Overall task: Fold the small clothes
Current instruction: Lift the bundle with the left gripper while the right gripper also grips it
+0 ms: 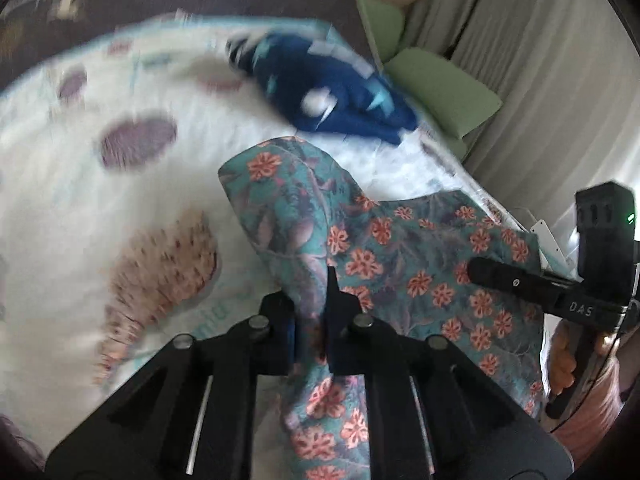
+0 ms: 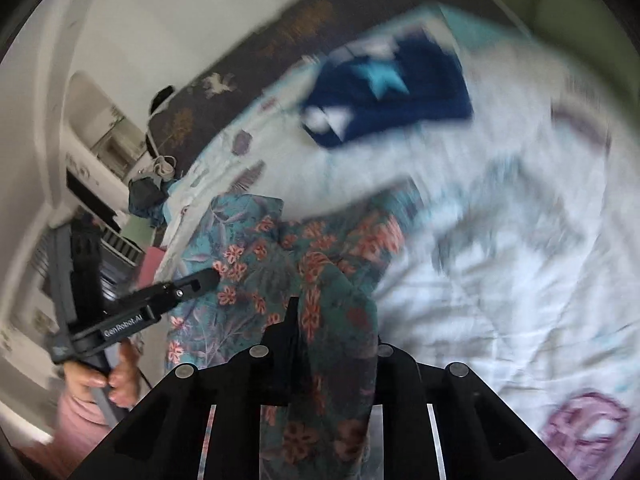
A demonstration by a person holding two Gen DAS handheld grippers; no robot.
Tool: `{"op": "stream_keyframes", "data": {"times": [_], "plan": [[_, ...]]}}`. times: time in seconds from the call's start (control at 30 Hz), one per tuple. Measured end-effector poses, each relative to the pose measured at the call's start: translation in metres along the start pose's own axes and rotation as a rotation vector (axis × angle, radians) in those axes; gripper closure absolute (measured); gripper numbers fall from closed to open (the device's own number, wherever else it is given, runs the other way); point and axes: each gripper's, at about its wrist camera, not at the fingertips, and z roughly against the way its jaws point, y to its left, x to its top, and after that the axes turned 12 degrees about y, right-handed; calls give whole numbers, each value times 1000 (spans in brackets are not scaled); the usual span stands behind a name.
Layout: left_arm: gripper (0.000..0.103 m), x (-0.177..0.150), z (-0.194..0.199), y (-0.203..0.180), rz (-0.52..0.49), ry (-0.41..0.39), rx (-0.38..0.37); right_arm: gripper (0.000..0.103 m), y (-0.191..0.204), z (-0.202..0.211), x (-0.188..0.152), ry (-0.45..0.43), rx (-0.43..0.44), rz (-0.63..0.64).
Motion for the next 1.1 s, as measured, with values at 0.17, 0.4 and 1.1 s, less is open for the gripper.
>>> {"op": "stream_keyframes", "data": {"times": [0.17,0.4,1.1], "plan": [[91,3,69,-28,-78,-170,21,86,43,57,-6,-148,-72,115],[91,10,130,-57,-170,-304,58,87,78,120,-9,-302,-124,176],[91,152,203,-107,-266,-510,211,89,112,216,128,-528,-250,250]]}}
